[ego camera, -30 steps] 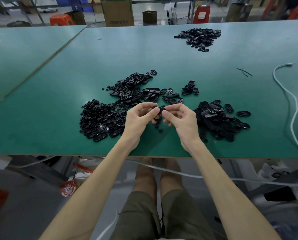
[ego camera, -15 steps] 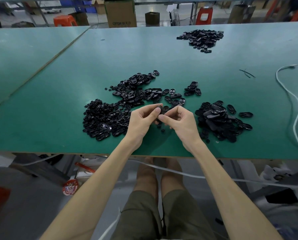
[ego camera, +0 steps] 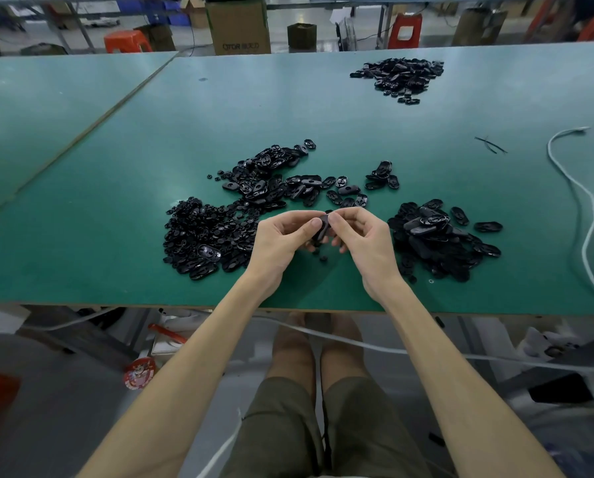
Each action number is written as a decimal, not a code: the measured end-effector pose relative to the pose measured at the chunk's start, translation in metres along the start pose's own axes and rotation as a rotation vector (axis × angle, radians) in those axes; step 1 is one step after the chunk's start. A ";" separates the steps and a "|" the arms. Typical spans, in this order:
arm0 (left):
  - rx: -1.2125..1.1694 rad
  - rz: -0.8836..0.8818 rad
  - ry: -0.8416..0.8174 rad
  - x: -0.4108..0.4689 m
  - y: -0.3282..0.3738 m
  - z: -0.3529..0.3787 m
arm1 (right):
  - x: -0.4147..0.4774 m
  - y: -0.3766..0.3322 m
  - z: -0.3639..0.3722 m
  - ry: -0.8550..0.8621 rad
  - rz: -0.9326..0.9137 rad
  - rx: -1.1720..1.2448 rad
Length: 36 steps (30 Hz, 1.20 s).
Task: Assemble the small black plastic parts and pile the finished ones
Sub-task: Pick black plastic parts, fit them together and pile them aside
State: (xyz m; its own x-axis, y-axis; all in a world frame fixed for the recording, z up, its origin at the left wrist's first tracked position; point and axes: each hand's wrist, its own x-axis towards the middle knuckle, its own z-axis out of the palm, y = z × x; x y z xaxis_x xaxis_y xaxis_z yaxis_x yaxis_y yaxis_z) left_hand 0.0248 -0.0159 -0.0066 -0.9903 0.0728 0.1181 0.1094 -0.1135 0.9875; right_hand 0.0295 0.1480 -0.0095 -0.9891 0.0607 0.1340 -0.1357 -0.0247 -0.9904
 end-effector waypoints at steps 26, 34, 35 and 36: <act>-0.011 -0.021 -0.032 0.000 0.003 0.001 | 0.000 -0.002 0.001 0.031 0.010 0.026; -0.010 0.002 -0.045 0.000 0.001 0.001 | 0.000 -0.003 -0.001 0.011 0.001 0.044; -0.011 0.000 -0.044 0.000 0.001 0.000 | 0.000 -0.004 -0.002 0.012 0.000 0.044; -0.013 -0.004 -0.047 0.000 0.001 0.000 | 0.000 -0.003 -0.002 0.014 -0.001 0.043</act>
State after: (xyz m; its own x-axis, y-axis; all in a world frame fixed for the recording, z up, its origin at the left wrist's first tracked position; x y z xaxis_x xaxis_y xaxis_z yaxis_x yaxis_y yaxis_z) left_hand 0.0247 -0.0156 -0.0058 -0.9856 0.1199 0.1193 0.1040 -0.1264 0.9865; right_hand 0.0300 0.1502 -0.0065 -0.9882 0.0746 0.1340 -0.1391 -0.0680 -0.9879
